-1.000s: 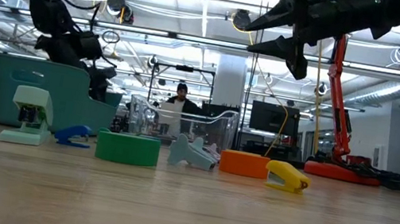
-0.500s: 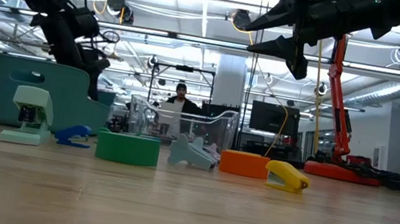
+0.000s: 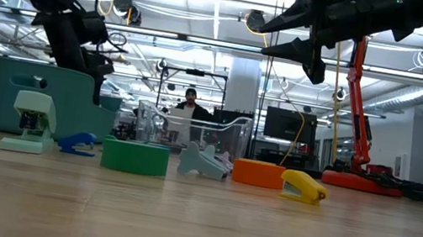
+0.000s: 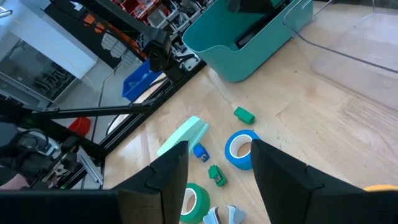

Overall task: Pick and place Stapler, Stapler remover, tape
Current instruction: Put the black stapler into the green bin

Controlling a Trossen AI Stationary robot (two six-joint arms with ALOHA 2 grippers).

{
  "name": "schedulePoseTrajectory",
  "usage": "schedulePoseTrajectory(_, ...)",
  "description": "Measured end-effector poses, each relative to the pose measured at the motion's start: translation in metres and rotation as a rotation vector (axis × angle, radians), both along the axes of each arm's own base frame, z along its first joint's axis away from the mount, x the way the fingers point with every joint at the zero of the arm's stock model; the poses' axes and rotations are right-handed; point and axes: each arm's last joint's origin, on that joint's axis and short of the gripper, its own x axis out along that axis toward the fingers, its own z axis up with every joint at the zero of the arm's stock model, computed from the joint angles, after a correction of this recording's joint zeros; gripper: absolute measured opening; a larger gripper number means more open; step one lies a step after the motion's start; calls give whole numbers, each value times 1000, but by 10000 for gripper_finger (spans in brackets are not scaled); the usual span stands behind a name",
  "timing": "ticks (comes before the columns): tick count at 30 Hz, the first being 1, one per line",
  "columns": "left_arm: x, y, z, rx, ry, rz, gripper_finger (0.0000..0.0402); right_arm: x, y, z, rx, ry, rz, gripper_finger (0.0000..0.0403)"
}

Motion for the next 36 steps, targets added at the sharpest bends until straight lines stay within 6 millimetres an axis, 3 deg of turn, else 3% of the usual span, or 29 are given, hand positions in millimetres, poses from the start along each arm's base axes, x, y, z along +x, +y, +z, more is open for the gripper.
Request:
schedulePoseTrajectory(14,12,-10,-2,57,164,26,245,0,0,0,-2,0,-1,166)
schedulePoseTrajectory(21,21,-15,-2,62,153,9,233,0,0,0,-2,0,0,166)
schedulePoseTrajectory(28,18,-11,-2,79,159,73,228,0,0,0,-2,0,-1,166)
schedulePoseTrajectory(36,20,-7,-16,-10,154,140,227,0,0,0,-2,0,0,166)
